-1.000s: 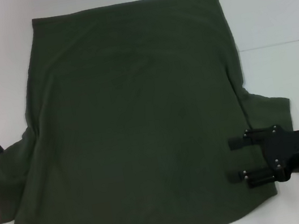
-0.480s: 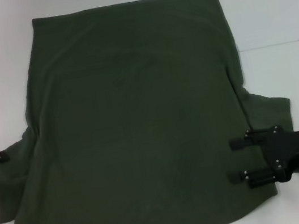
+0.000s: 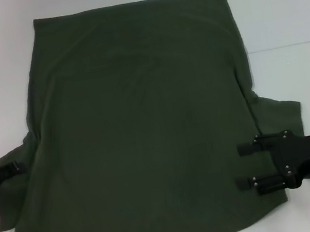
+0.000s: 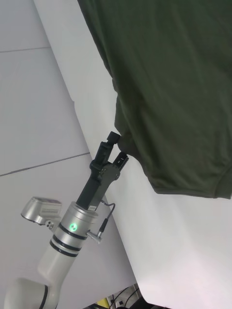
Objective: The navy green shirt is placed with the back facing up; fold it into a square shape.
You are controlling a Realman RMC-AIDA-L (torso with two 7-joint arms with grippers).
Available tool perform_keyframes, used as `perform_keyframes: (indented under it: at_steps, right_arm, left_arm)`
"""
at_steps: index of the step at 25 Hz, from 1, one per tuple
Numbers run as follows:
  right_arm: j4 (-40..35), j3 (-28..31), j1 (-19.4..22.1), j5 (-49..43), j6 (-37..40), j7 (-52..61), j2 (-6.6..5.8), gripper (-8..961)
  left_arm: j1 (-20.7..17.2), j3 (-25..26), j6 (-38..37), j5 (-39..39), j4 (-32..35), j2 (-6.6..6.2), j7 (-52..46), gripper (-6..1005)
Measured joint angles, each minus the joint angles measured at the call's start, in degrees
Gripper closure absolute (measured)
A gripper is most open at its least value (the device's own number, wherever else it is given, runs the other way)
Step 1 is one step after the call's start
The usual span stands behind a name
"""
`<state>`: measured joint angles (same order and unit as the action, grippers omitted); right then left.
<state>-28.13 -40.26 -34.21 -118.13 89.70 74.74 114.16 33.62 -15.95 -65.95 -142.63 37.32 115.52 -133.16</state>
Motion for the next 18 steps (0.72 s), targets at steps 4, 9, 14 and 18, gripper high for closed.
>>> perform_keyframes:
  at_steps: [4, 9, 14, 18]
  right_arm:
    - [0.0, 0.0, -0.05, 0.0, -0.02, 0.02, 0.0, 53]
    - [0.0, 0.0, -0.21, -0.01, -0.33, 0.05, 0.0, 53]
    - [0.0, 0.01, -0.27, -0.06, -0.7, 0.14, 0.0, 53]
    - [0.0, 0.01, -0.33, -0.09, -0.81, 0.15, 0.0, 53]
  left_arm:
    - [0.34, -0.15, -0.9, -0.02, -0.33, -0.15, 0.08, 52]
    - [0.93, -0.4, -2.67, -0.11, -0.4, -0.36, 0.01, 51]
    - [1.18, -0.69, -2.98, -1.11, -0.29, -0.47, -0.35, 51]
    - [1.28, -0.67, -3.09, -1.2, -0.32, -0.53, -0.38, 51]
